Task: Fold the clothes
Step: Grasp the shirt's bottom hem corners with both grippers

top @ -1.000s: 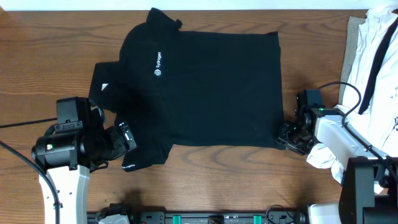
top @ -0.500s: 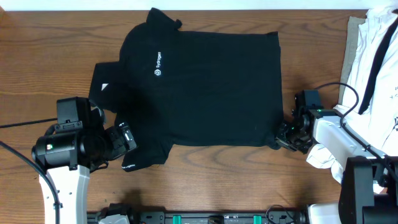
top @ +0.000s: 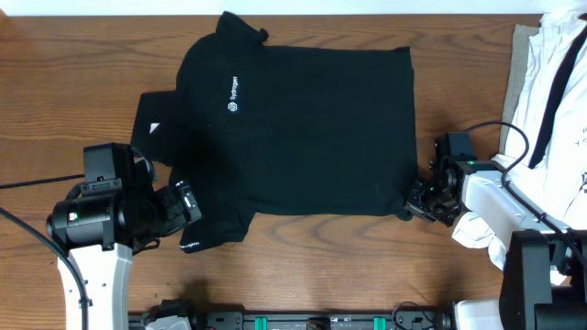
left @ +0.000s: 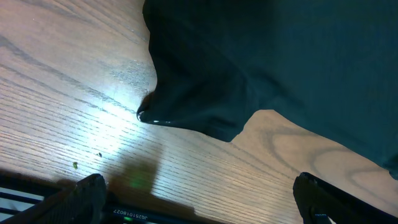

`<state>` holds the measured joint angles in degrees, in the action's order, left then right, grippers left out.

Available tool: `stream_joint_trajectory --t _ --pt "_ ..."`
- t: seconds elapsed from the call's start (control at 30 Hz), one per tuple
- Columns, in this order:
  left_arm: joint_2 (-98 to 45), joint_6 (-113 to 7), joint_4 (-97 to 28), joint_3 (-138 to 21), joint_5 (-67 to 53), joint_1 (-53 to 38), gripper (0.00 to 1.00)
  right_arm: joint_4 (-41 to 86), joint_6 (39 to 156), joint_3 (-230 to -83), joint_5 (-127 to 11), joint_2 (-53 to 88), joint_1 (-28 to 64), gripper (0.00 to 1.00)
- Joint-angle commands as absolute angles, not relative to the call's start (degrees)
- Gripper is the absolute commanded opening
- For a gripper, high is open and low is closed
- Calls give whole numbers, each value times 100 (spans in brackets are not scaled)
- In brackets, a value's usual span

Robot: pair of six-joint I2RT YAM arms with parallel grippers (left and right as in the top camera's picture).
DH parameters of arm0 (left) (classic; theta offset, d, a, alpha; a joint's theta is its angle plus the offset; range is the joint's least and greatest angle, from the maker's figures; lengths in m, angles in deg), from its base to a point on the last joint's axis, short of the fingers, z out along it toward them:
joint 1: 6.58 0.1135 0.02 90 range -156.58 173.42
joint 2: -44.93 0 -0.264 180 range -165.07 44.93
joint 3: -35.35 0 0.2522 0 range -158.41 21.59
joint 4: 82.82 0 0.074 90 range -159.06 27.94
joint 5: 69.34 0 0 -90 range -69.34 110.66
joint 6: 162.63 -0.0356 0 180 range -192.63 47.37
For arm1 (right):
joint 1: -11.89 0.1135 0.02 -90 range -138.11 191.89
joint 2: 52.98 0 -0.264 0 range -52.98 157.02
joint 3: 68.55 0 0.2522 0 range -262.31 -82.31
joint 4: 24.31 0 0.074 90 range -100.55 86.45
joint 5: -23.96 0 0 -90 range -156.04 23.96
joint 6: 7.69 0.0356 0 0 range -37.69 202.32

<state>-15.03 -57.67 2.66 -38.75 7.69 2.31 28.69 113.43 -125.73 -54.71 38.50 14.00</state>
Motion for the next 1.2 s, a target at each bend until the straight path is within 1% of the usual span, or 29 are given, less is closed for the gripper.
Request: stream_joint_trajectory --t 0.0,0.3,0.5,0.67,0.8,0.97,1.07,1.1,1.17 --pt "-1567 -5771 283 -3755 756 209 98 2913 11199 -12435 -5617 4143 1387 1" --pt "-2126 -5734 52 -3254 627 209 98 2924 10991 -12540 -5466 4143 1319 1" --pt "-2778 -5734 -208 -3090 636 209 100 2922 10838 -12540 -5466 4143 1319 1" --pt "-3348 -5690 -464 -3090 647 209 94 2883 10836 -12538 -5466 4143 1319 1" --pt "-3892 -5489 -538 -3090 848 213 93 2883 10801 -12538 -5466 4143 1319 1" --pt "-4402 -5478 -541 -3079 848 213 85 2885 10729 -12538 -5464 4143 1319 1" --pt "-4589 -5481 -558 -3044 872 213 78 2883 10731 -12538 -5462 4143 1319 2" --pt "-4620 -5478 -560 -3018 872 213 74 2883 10731 -12538 -5462 4143 1319 2" --pt "-4653 -5481 -562 -2985 894 213 61 2883 10731 -12538 -5464 4143 1319 4"
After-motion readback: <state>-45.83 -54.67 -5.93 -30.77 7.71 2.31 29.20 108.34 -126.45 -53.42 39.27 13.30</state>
